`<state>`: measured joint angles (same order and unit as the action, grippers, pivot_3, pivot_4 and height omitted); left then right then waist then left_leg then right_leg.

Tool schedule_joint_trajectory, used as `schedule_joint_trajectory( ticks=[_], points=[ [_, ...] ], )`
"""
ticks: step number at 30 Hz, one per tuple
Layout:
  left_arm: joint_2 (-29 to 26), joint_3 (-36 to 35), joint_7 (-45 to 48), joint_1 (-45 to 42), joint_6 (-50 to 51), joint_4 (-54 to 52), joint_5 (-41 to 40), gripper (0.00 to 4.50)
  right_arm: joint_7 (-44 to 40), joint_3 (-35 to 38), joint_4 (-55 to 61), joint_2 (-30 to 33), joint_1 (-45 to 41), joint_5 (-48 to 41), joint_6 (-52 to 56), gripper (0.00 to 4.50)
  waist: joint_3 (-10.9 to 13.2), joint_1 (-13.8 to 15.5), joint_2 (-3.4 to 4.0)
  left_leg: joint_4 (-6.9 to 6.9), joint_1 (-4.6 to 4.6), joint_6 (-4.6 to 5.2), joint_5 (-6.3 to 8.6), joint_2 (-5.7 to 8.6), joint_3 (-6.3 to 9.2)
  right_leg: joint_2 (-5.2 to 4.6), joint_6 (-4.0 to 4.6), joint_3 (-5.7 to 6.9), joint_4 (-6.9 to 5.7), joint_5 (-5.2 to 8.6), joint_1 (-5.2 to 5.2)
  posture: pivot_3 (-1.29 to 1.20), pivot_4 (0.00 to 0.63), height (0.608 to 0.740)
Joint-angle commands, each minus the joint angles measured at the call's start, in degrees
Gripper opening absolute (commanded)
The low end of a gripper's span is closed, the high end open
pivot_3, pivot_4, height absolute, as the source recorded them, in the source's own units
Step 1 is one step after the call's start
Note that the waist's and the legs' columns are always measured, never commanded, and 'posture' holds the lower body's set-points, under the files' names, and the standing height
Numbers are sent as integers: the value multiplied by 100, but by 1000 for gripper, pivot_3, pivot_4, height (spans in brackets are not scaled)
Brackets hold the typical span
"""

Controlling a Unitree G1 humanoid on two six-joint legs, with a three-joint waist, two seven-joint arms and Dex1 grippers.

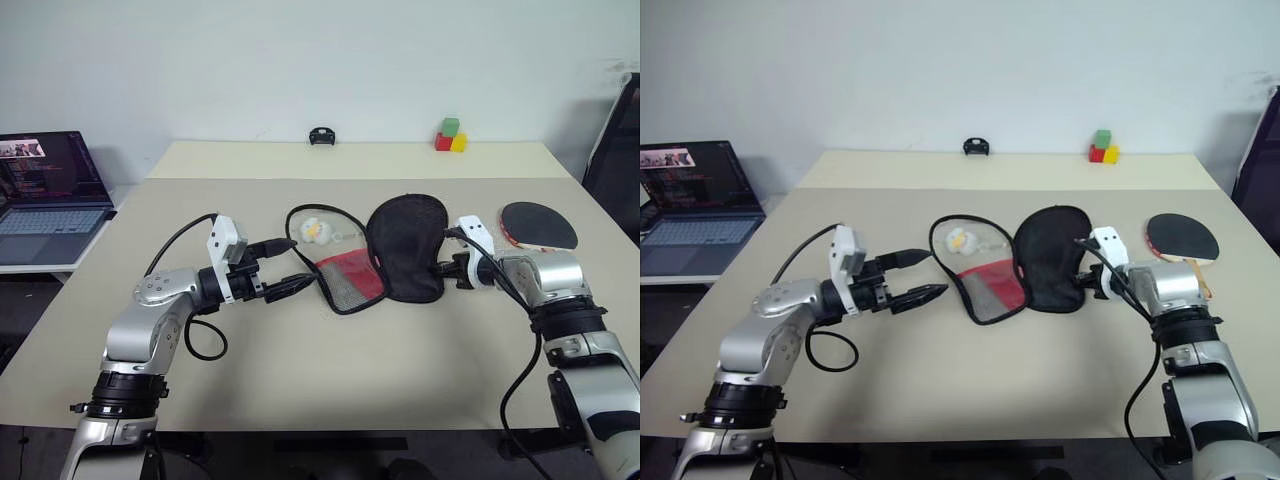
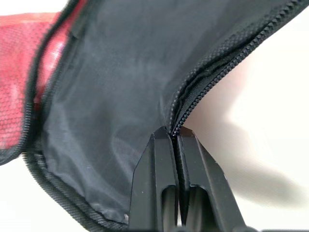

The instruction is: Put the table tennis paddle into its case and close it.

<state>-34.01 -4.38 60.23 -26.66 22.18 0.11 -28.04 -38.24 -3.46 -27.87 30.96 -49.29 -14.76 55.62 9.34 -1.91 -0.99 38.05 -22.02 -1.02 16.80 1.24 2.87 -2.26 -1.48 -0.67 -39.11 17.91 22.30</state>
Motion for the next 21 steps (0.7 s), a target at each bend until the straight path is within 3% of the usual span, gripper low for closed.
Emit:
schedule_joint_trajectory(
  ticks=[1,6,9,13,21],
  points=[
    [-14,-58,2,-122,-33,-120,-73,4500,26,138,99,81,-155,38,-60,30,0,1,0,0,0,0,0,0,0,0,0,0,0,0,0,0,150,740],
    [0,-45,2,-149,-39,-102,-67,4500,58,198,80,132,-130,53,-24,30,0,3,0,0,-1,0,0,0,0,0,0,0,0,0,0,0,150,740],
    [10,-42,3,-164,-37,-89,-69,4500,184,252,23,131,-132,82,-51,622,0,3,0,0,-1,0,0,0,0,0,0,0,0,0,0,0,150,740],
    [22,-36,11,-179,-38,-84,-70,4500,428,363,29,156,-66,186,-265,1888,0,3,0,0,-1,-1,0,0,0,0,0,0,0,0,0,0,150,740],
    [63,-67,-8,-169,-43,-95,-91,4500,482,629,1030,249,696,156,-995,1888,0,10,0,1,-4,-1,0,0,-1,0,0,0,3,0,0,0,150,740]
  ],
)
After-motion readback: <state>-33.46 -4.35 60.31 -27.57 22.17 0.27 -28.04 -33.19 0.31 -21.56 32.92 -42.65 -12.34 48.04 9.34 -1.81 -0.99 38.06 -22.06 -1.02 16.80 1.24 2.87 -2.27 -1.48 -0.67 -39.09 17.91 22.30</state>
